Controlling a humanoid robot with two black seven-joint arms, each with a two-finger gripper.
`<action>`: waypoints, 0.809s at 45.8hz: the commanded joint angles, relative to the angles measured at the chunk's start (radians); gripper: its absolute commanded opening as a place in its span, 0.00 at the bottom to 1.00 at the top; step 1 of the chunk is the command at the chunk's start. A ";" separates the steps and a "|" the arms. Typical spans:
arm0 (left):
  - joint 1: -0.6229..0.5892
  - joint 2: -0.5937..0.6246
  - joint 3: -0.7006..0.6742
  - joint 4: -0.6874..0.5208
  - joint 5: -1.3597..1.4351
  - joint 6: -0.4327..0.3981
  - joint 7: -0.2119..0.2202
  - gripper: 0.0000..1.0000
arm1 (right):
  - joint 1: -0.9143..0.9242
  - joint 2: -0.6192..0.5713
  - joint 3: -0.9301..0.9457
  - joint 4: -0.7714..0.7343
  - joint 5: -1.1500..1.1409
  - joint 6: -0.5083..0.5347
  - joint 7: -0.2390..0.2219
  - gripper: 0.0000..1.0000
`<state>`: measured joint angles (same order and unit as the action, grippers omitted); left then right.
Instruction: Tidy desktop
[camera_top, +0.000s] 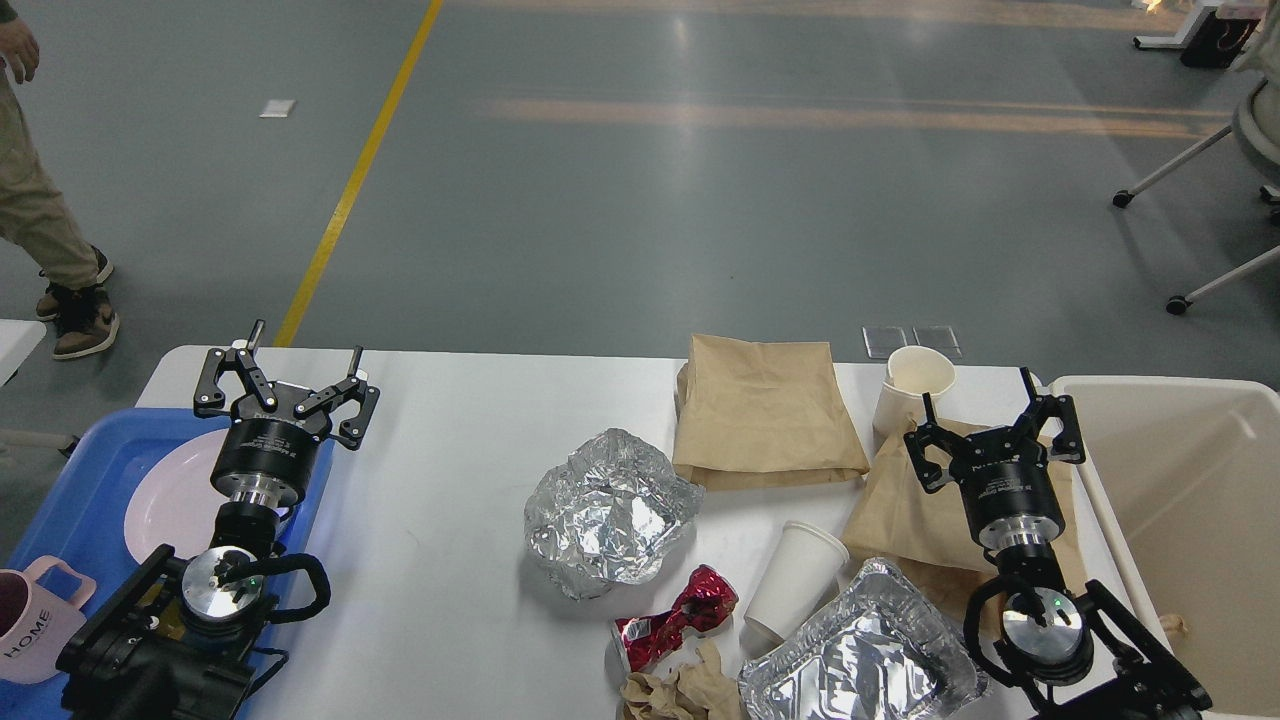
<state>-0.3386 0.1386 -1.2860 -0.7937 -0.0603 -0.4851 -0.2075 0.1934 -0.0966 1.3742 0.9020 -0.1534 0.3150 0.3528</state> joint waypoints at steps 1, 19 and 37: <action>-0.002 -0.004 -0.013 -0.002 -0.001 -0.009 0.000 0.96 | 0.001 0.000 0.000 0.000 0.000 -0.001 0.000 1.00; -0.007 -0.002 -0.009 0.037 -0.003 -0.047 0.000 0.96 | 0.001 0.000 0.000 -0.002 0.000 -0.001 0.000 1.00; 0.023 -0.020 -0.004 0.037 -0.007 -0.118 -0.001 0.96 | 0.001 0.000 0.000 -0.002 0.000 0.001 0.000 1.00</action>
<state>-0.3170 0.1206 -1.2952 -0.7548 -0.0665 -0.6013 -0.2159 0.1948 -0.0966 1.3738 0.9004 -0.1534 0.3144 0.3528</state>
